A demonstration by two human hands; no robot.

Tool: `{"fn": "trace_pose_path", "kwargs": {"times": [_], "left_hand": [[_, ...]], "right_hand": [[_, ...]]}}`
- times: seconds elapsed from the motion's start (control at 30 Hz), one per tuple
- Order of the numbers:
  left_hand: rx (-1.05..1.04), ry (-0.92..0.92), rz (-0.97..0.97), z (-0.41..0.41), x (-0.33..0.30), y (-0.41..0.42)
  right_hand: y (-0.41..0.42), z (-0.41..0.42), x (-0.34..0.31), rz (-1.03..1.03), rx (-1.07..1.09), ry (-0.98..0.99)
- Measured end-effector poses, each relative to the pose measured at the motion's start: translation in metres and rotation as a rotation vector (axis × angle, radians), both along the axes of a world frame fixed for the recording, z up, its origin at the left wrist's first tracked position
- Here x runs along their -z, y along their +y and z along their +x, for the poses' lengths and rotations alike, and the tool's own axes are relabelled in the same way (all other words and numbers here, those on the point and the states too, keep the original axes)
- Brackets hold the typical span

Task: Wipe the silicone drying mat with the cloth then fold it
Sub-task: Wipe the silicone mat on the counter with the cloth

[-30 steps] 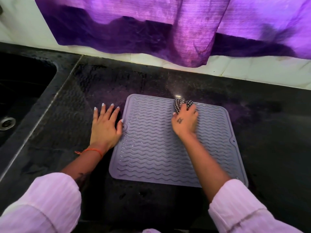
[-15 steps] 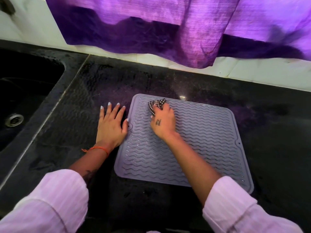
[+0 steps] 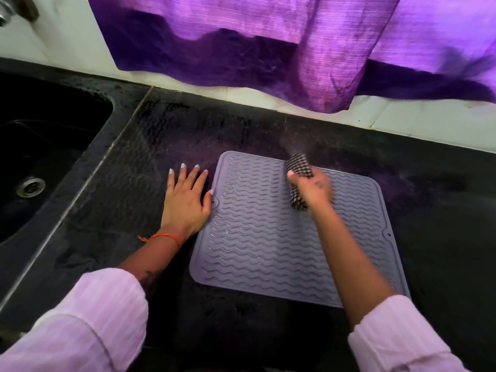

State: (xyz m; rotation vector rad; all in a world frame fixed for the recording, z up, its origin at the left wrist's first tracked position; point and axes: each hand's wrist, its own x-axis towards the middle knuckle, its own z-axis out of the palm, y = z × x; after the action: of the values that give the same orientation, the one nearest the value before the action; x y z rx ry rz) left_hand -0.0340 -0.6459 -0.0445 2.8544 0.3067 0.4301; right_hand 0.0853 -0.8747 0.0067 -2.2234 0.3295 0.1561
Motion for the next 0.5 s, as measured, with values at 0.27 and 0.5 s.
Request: {"fn": "trace_pose_path", "kwargs": {"times": [0.27,0.5], "left_hand": [[-0.002,0.017,0.012,0.001,0.000,0.000],[-0.009,0.008,0.004,0.000,0.000,0.000]], "right_hand": [[0.064,-0.021,-0.005,-0.272,-0.486,-0.127],[0.026,-0.004,-0.017,-0.043,0.032,-0.090]]}}
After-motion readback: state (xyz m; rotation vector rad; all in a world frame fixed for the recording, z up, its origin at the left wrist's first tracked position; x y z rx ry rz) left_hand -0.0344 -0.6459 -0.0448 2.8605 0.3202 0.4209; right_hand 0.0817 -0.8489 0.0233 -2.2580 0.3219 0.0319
